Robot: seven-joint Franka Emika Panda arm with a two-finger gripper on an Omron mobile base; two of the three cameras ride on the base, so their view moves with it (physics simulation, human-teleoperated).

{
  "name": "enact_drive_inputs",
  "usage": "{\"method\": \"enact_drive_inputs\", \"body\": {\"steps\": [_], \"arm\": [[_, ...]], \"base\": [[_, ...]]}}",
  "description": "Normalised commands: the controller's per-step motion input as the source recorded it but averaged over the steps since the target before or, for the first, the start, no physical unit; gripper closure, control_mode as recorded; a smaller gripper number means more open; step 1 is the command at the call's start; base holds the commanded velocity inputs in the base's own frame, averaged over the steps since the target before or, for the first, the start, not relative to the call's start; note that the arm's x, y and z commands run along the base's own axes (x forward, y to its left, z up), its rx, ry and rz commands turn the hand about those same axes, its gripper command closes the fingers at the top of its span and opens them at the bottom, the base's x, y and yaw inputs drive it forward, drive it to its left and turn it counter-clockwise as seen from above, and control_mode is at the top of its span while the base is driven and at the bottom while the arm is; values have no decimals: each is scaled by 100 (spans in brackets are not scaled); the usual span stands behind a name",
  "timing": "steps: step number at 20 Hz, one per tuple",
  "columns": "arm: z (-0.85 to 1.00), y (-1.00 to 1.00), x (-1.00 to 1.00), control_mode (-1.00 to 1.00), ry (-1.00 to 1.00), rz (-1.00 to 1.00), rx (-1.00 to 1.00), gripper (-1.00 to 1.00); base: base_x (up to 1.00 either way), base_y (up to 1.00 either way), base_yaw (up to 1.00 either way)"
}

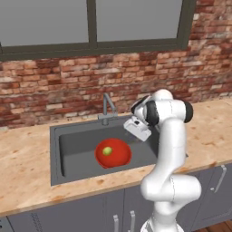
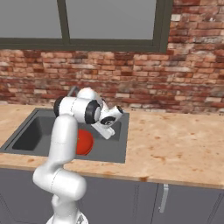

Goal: Pick the lemon from the cabinet and place it in the bowl. Then pick the bowl and place it in the sink. Then turn on the sink facuet.

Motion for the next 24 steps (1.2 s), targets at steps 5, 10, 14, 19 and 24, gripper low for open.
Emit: {"method": "enact_drive_inputs", "body": {"steps": [5,10,14,19,24], "arm": [[90,-20,-11,-100,6,-9,19,-100],[95,-3,-6,-100,28,-26,25,-100],[51,0,-20,-100,40,-35,29,-100],[23,8,-4,-100,42,-37,27,-100],[36,40,9,-100,41,-35,12,-100]], "base": [[0,0,0],[0,0,0],[0,0,0],[0,0,0],[0,0,0]]}}
